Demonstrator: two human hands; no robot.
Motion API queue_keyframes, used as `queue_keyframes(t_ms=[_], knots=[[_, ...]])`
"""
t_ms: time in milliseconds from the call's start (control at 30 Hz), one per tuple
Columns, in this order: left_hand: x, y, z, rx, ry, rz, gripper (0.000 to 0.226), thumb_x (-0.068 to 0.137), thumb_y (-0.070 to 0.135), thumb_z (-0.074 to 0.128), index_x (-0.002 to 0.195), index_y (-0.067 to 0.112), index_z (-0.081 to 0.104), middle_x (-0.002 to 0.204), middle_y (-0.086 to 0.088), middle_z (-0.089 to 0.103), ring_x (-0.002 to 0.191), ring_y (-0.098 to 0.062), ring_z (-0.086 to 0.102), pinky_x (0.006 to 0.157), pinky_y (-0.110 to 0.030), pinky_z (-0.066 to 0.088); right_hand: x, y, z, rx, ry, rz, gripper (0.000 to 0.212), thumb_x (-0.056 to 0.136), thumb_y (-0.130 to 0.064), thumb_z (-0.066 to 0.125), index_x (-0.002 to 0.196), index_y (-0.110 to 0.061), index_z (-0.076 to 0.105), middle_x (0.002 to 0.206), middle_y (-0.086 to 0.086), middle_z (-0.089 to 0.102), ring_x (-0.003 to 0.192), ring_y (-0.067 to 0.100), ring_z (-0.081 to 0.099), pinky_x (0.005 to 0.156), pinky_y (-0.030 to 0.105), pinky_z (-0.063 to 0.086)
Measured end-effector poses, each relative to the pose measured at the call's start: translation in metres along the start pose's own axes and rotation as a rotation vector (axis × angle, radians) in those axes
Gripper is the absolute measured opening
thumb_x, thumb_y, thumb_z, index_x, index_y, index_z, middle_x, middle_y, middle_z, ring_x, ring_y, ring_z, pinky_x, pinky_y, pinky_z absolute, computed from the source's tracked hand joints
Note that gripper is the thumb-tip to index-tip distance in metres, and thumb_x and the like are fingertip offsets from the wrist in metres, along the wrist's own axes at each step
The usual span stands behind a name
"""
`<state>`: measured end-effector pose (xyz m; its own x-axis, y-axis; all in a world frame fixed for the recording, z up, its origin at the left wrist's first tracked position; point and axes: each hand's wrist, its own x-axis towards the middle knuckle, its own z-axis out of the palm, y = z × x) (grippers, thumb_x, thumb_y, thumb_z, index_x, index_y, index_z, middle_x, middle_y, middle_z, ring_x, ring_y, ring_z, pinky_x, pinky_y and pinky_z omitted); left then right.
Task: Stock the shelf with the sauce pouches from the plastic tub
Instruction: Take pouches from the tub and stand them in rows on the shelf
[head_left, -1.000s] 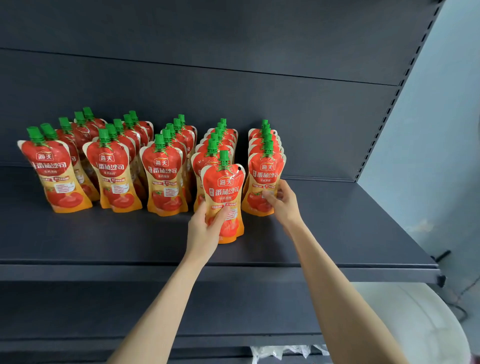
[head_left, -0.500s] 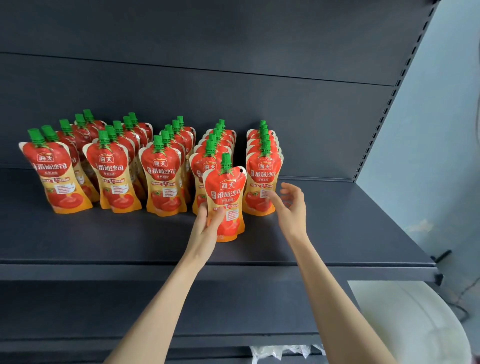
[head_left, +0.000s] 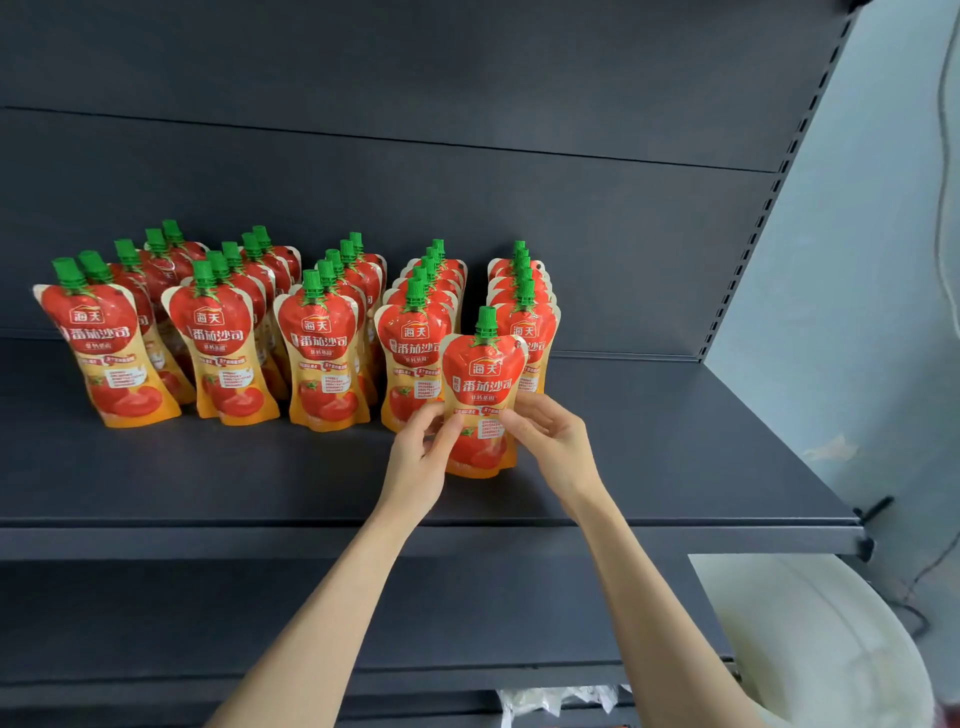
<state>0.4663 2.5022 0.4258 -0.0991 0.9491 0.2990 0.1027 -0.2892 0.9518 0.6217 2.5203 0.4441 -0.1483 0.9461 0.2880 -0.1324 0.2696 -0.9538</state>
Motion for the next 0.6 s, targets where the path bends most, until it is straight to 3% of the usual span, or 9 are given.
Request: queue_keyframes(t_ms=[167, 300, 433, 600], knots=[[0.004, -0.004, 0.004, 0.071, -0.030, 0.000, 0.016, 0.094, 0.021, 0.052, 0.108, 0.021, 0.061, 0.104, 0.016, 0.062, 0.097, 0.009, 0.057, 0.079, -0.007, 0.045, 0.000, 0.002, -0.007, -0.081, -0.013, 0.000, 0.030, 0.083, -0.007, 0.069, 0.109, -0.020, 0.063, 0.108, 0.000, 0.070, 0.100, 0.016, 0.068, 0.083, 0.029, 0.056], [0.005, -0.004, 0.006, 0.091, -0.029, 0.019, 0.017, 0.092, 0.019, 0.056, 0.107, 0.015, 0.063, 0.102, 0.008, 0.065, 0.099, -0.004, 0.060, 0.080, -0.006, 0.046, -0.001, 0.004, -0.008, -0.145, 0.014, -0.022, 0.028, 0.082, -0.005, 0.068, 0.100, -0.026, 0.062, 0.100, -0.008, 0.070, 0.092, 0.005, 0.068, 0.073, 0.018, 0.054], [0.007, -0.004, 0.008, 0.101, -0.043, 0.021, 0.021, 0.091, 0.020, 0.058, 0.110, 0.014, 0.063, 0.104, 0.005, 0.066, 0.101, -0.004, 0.061, 0.085, -0.013, 0.048, 0.000, 0.009, -0.015, -0.194, 0.069, -0.045, 0.024, 0.082, -0.004, 0.069, 0.103, -0.015, 0.063, 0.099, -0.002, 0.070, 0.090, 0.007, 0.068, 0.075, 0.021, 0.055], [0.015, -0.001, 0.019, 0.131, 0.033, 0.053, 0.029, 0.091, 0.019, 0.057, 0.120, 0.014, 0.055, 0.118, 0.004, 0.060, 0.108, -0.005, 0.054, 0.085, -0.004, 0.042, 0.001, 0.011, -0.038, -0.231, 0.186, -0.042, 0.022, 0.083, -0.005, 0.068, 0.102, -0.014, 0.062, 0.097, -0.002, 0.070, 0.086, 0.005, 0.068, 0.077, 0.024, 0.057]])
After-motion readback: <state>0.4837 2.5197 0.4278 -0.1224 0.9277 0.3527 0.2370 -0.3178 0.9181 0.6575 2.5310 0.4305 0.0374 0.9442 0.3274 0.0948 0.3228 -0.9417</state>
